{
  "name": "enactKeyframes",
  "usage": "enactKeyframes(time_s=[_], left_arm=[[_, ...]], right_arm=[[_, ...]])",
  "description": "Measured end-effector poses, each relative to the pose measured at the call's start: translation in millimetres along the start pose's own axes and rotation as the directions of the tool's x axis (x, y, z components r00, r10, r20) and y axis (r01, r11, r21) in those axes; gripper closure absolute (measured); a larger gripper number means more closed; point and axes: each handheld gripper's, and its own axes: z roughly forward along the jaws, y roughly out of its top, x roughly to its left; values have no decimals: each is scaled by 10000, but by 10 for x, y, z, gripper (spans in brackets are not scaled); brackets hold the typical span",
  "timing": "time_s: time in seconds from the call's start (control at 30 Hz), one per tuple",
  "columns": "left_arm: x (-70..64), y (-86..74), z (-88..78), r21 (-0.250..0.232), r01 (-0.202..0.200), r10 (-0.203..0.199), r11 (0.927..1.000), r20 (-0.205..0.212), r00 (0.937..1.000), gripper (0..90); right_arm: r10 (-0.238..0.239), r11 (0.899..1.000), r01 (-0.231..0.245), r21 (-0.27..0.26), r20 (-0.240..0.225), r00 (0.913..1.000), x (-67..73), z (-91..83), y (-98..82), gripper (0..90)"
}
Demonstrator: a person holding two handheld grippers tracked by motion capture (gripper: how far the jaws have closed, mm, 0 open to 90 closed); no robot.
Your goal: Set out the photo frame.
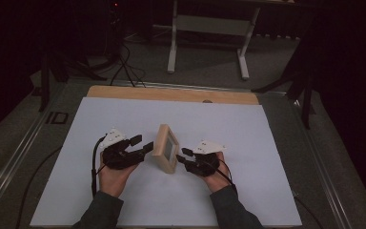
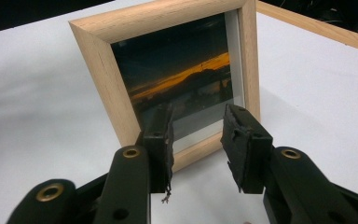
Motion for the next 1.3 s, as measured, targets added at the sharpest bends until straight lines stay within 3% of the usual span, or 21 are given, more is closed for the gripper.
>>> enactKeyframes(time_s=[0.37, 0.53, 0.8, 1.3], left_arm=[[-107, 0, 41, 131, -295, 294, 9995, 26, 9996, 322], [-164, -22, 92, 305, -460, 456, 9985, 139, 9989, 311], [-251, -104, 226, 757, -720, 727, 9945, -63, 9973, 312], [-226, -216, 396, 1371, -285, 298, 9901, -71, 9995, 416]], right_arm=[[23, 10000, -23, -90, 23, 10000, -19, -19, 4, 607], [51, 9999, -51, -88, 51, 10000, -27, -25, 5, 600], [68, 9999, -67, -144, 82, 9999, -41, -41, 11, 592], [111, 9997, -110, -215, 51, 9999, -50, -51, 16, 576]])
